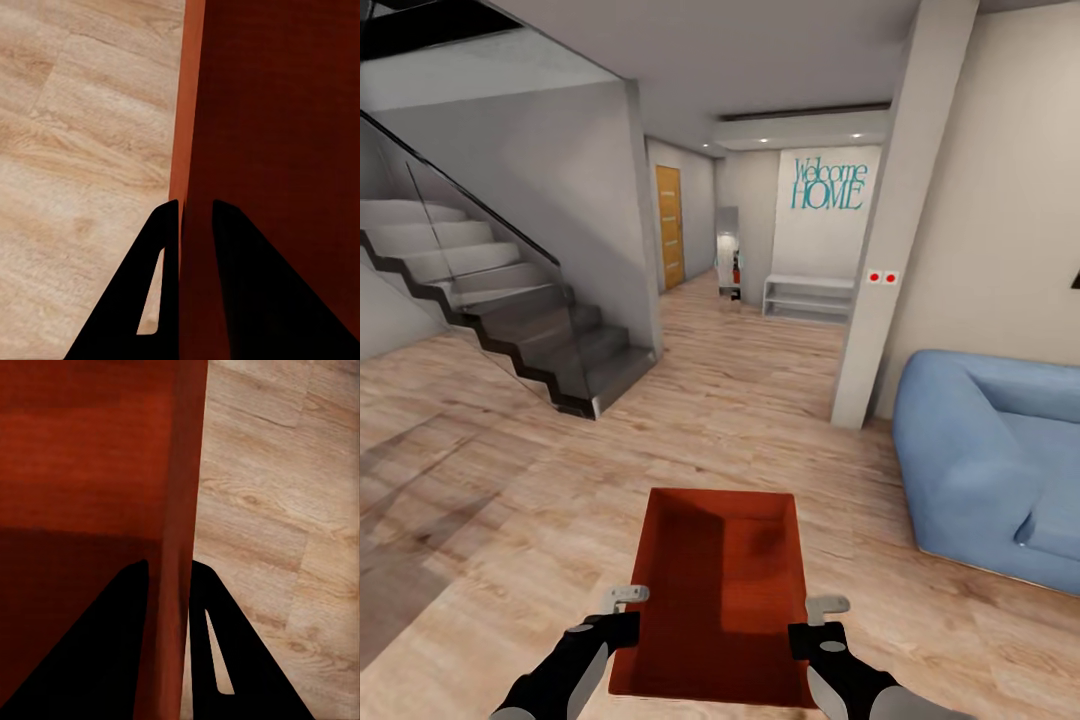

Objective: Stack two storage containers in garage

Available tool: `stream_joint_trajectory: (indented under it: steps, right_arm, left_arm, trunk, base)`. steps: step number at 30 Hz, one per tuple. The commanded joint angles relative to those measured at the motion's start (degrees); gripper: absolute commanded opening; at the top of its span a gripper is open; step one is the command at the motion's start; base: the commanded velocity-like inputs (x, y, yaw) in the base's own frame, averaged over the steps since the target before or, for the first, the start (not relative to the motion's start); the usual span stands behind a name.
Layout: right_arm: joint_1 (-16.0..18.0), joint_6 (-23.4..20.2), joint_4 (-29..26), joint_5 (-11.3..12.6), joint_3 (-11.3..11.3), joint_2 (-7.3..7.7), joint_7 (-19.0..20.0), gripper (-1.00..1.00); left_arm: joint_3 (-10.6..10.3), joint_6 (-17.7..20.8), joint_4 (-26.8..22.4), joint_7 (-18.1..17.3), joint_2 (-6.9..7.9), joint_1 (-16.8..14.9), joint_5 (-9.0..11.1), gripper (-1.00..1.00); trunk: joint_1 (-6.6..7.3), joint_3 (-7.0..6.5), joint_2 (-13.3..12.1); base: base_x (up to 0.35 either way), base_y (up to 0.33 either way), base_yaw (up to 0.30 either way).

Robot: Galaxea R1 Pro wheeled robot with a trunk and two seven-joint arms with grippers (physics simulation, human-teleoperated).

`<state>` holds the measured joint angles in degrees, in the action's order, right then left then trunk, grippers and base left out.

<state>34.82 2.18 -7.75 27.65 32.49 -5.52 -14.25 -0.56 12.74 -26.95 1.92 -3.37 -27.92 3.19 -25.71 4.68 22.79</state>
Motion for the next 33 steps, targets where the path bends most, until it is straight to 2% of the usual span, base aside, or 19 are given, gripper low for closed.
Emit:
stream_joint_trajectory:
  steps: [1,33]
  right_arm:
    - [0.07,0.37,1.32,1.45,0.9,-0.01,-0.34,-1.0]
    - [0.07,0.37,1.32,1.45,0.91,0.07,-0.34,-1.0]
  left_arm:
    - [-0.4,-0.18,-0.23,0.63,0.03,-0.03,-0.73,-1.0]
    - [-0.4,-0.26,-0.19,0.62,0.03,-0.03,-0.73,-1.0]
  trunk:
    - [-0.07,0.12,0.13]
    - [-0.07,0.12,0.13]
  base:
    - [0.321,0.0,-0.001]
    - [0.321,0.0,0.0]
